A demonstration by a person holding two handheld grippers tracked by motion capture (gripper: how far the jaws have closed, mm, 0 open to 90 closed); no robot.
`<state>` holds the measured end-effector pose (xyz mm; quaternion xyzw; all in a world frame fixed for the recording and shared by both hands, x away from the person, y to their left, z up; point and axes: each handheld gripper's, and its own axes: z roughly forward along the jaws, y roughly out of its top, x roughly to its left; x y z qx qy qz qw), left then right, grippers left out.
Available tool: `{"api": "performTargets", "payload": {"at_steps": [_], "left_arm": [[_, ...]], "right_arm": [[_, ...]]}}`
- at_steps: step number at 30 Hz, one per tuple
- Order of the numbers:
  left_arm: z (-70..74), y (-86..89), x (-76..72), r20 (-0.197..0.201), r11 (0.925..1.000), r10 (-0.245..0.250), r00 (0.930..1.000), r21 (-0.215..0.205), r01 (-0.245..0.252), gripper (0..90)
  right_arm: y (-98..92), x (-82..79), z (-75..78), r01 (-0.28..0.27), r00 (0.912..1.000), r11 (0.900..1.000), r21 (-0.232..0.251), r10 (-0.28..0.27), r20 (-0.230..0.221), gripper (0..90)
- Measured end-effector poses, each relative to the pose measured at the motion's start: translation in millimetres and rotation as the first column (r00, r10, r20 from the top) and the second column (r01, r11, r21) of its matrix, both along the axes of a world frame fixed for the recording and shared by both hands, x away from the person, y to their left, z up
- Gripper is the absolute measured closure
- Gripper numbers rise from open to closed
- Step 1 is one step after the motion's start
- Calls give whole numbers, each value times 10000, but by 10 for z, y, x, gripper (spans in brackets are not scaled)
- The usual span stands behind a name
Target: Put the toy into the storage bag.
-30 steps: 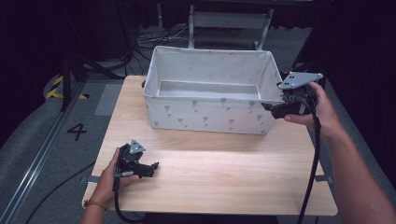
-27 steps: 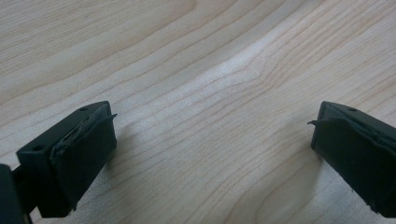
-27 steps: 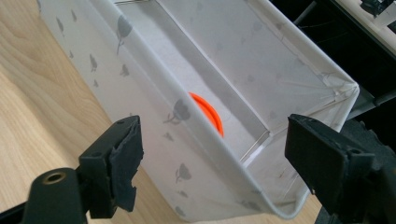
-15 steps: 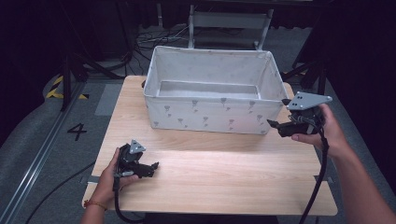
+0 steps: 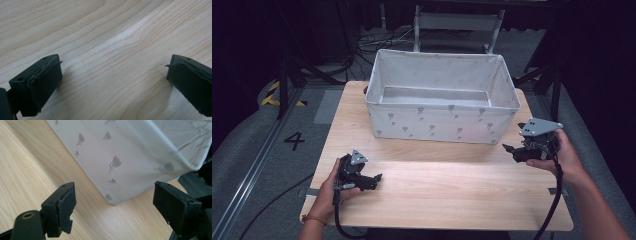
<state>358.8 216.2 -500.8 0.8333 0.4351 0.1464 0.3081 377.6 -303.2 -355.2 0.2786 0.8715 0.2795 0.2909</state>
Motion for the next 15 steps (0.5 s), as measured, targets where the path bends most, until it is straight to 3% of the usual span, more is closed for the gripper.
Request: {"api": "performTargets", "payload": {"at_steps": [8,15], "left_arm": [[0,1,0,-9,10000,-8,10000,-2,8,3],[1,1,1,-18,10000,-13,10000,-3,13,3]], "right_arm": [[-83,7,-279,263,9988,9987,-437,-280,-403,184],[-161,-20,-430,479,9972,9979,-436,-503,-552,184]]}}
